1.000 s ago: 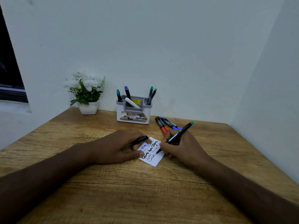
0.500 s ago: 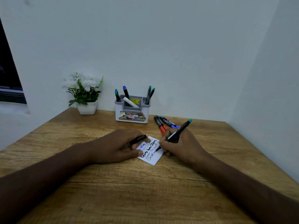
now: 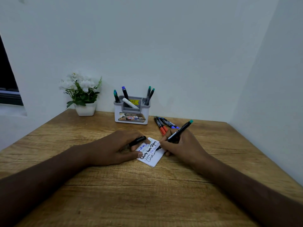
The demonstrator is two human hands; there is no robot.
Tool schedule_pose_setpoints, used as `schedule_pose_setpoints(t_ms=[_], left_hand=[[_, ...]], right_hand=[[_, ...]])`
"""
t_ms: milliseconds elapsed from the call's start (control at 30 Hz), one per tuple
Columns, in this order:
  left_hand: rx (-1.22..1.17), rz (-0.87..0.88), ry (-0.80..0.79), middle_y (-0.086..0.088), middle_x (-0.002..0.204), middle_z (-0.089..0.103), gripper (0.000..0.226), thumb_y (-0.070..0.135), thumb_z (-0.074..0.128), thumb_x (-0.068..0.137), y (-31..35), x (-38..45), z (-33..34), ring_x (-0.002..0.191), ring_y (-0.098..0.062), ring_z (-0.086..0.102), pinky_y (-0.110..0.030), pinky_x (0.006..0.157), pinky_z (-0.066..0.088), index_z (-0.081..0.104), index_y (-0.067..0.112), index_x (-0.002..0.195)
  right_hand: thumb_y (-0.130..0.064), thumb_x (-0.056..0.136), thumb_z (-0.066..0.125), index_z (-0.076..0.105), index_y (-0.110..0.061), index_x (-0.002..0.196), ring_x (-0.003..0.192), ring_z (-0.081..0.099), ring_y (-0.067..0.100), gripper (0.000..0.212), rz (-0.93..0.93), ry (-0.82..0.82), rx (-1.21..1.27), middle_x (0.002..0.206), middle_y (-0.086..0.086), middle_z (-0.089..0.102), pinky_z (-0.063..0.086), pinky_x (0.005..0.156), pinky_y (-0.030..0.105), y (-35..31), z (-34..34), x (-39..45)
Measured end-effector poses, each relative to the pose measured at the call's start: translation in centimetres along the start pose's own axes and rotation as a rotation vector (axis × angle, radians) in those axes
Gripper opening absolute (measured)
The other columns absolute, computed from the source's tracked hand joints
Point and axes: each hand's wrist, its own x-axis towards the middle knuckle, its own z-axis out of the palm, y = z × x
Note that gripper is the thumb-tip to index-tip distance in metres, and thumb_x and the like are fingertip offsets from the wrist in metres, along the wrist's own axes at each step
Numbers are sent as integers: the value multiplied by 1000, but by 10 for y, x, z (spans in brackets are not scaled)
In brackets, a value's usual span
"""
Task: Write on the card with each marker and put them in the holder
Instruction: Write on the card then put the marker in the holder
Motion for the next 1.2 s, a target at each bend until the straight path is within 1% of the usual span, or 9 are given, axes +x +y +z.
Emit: schedule_pose_setpoints(t_ms=[167,233,300,367,533,700,867,1033,1200], left_hand=[[47,-10,-15,19,118,61,42,58,51,103,2,-2,-2,109,-4,57,-35,89,52,48,40,141],[72,-10,-11,22,126,58,44,59,48,103,4,-3,-2,113,0,55,-33,91,52,45,42,144],[78,-24,-10,24,131,56,42,58,41,106,7,-2,-3,116,4,52,-28,93,50,45,43,145],[48,-48,-9,26,134,54,42,55,31,108,9,-2,-4,120,6,50,-22,96,46,46,42,145],[27,-90,-18,24,138,54,44,51,23,109,10,-3,-5,123,7,49,-21,101,42,45,43,147],[28,-92,-20,24,132,56,42,50,25,110,11,-3,-5,119,6,50,-22,98,44,45,42,146],[49,-93,-12,20,128,58,40,49,26,110,11,-3,-4,116,1,52,-29,98,47,48,38,143],[85,-76,7,21,125,60,39,51,26,109,14,-3,-3,112,3,53,-26,95,46,50,40,138],[175,-133,83,17,108,62,39,55,24,107,19,0,4,95,0,54,-32,85,49,55,39,124]], right_hand=[[-14,87,75,72,-3,84,75,75,30,12,-22,8,-57,81,14,78,63,75,48,-3,1,-2],[-12,86,76,73,-6,82,71,73,25,8,-50,13,-44,78,12,77,62,73,48,-5,0,-3],[-5,88,76,75,-7,84,69,74,15,5,-69,43,112,77,8,78,63,71,38,-6,-1,-3],[4,89,75,74,-4,89,75,77,17,8,-56,61,356,83,9,80,63,75,31,-6,-1,-2],[12,99,53,72,6,91,78,76,26,21,-9,-2,712,87,22,76,65,73,32,-5,1,-1],[8,99,62,71,4,96,78,76,27,10,-41,-12,668,84,19,76,65,73,33,-5,2,-2],[2,96,72,72,-2,97,81,77,31,4,-71,-48,579,98,30,78,66,83,46,-6,4,-4],[-21,82,90,86,-14,97,87,79,18,17,-71,-39,345,99,9,82,64,81,32,-9,13,-7],[-27,83,90,86,-22,91,78,75,19,11,-35,-22,352,88,2,81,62,75,33,-9,17,-3]])
